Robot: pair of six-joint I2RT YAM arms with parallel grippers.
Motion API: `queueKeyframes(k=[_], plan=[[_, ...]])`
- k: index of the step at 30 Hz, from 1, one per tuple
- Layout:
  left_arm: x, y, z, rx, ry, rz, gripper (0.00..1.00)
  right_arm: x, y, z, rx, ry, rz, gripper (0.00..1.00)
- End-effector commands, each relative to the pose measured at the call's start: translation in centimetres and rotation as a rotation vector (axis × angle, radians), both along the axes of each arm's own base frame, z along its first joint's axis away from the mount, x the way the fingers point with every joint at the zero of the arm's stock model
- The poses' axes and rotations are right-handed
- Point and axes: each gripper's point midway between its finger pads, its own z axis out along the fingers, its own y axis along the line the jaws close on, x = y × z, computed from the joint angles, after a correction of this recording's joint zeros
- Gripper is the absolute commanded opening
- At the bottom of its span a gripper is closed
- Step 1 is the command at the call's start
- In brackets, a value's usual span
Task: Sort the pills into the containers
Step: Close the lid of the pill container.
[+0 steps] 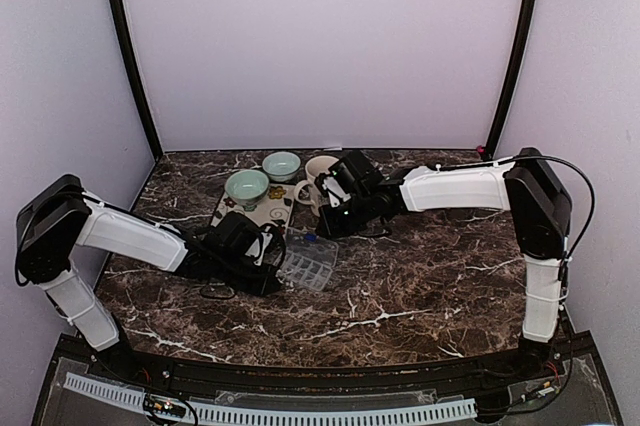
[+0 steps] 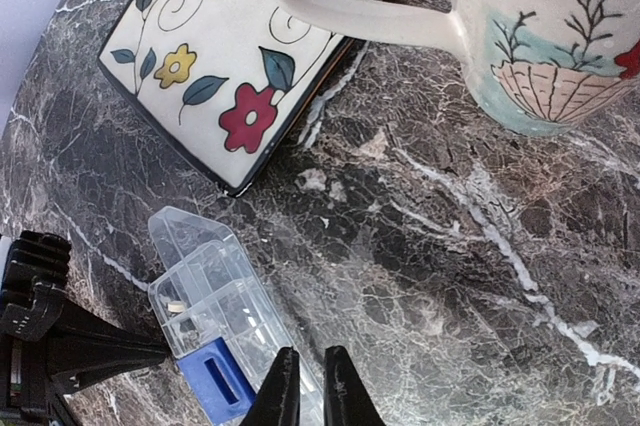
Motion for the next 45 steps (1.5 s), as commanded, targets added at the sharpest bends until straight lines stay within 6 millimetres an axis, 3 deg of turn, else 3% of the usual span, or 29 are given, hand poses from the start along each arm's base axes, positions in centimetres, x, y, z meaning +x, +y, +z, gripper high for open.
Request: queueKeyframes(k=[1, 23, 45], plan=[[0.9, 0.0, 0.2, 0.015, -0.010, 0.021, 0.00, -0.1, 1.2, 0.6, 0.021, -0.017, 0.028, 0.09], [1.8, 0.6, -0.1, 0.036, -0.028, 0.051, 0.00, -1.9, 2.3, 1.1, 0.016, -0.011, 0.093, 0.07], [2.1, 0.9, -0.3, 0.039, -0.029, 0.064, 0.00, -4.7, 3.4, -0.1, -0.014, 0.022, 0.179, 0.07]])
